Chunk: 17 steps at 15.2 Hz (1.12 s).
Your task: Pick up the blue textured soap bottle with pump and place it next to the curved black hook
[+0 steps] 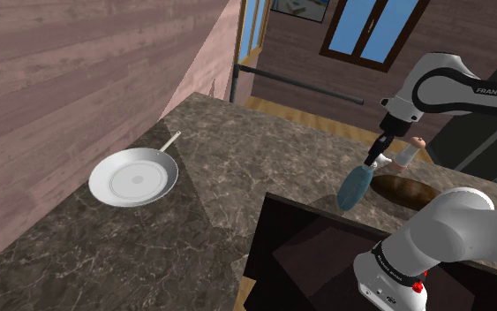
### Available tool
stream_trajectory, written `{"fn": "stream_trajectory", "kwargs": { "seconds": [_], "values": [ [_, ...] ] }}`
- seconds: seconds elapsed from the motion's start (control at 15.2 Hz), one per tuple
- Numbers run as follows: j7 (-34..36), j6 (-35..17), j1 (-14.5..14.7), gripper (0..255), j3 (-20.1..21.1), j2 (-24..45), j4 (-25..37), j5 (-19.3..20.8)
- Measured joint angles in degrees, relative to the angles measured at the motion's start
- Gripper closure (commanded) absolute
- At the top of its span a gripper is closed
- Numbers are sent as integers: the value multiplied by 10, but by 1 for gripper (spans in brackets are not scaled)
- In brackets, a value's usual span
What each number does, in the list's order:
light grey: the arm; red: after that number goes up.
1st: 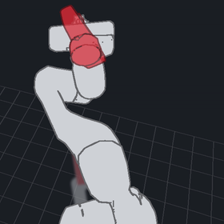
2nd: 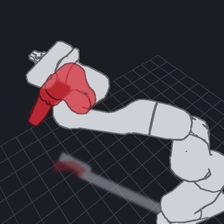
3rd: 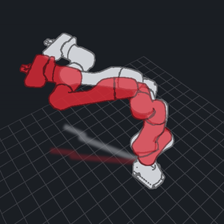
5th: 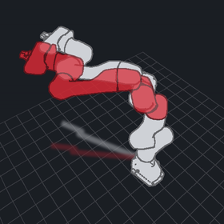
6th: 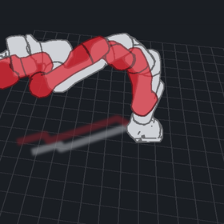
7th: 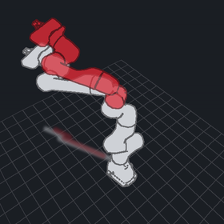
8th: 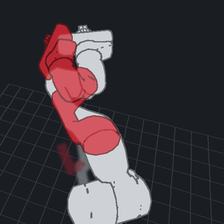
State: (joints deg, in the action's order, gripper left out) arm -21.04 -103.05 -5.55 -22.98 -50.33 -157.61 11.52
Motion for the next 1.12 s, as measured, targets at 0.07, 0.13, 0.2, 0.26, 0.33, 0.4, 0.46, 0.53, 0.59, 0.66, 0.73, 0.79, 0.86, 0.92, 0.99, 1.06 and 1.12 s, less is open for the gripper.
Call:
{"fn": "stream_trajectory", "kwargs": {
  "seconds": [0.07, 0.13, 0.2, 0.26, 0.33, 0.4, 0.46, 0.53, 0.59, 0.66, 0.73, 0.79, 0.86, 0.92, 0.99, 1.06, 1.12],
  "values": [
    [0, 0, 0, 255, 0, 0, 0, 0],
    [0, 0, 0, 255, 0, 0, 0, 0],
    [0, 0, 0, 255, 0, 0, 0, 0],
    [0, 0, 0, 255, 0, 0, 0, 0],
    [0, 0, 0, 255, 0, 0, 0, 0],
    [0, 0, 0, 255, 0, 0, 0, 0],
    [0, 0, 0, 255, 0, 0, 0, 0],
    [0, 0, 0, 255, 0, 0, 0, 0],
    [0, 0, 0, 255, 0, 0, 0, 0],
    [0, 4, 0, 255, 1, -1, 3, -1],
    [0, 10, 0, 255, 3, -3, 7, -2],
    [0, 16, 1, 255, 4, -3, 14, -3],
    [1, 24, 2, 255, 6, -5, 20, -5],
    [2, 33, 3, 255, 9, -6, 27, -7],
    [3, 39, 3, 255, 11, -7, 32, -9],
    [3, 48, 4, 255, 12, -8, 41, -11],
    [4, 56, 5, 255, 15, -9, 48, -13]
  ]
}}
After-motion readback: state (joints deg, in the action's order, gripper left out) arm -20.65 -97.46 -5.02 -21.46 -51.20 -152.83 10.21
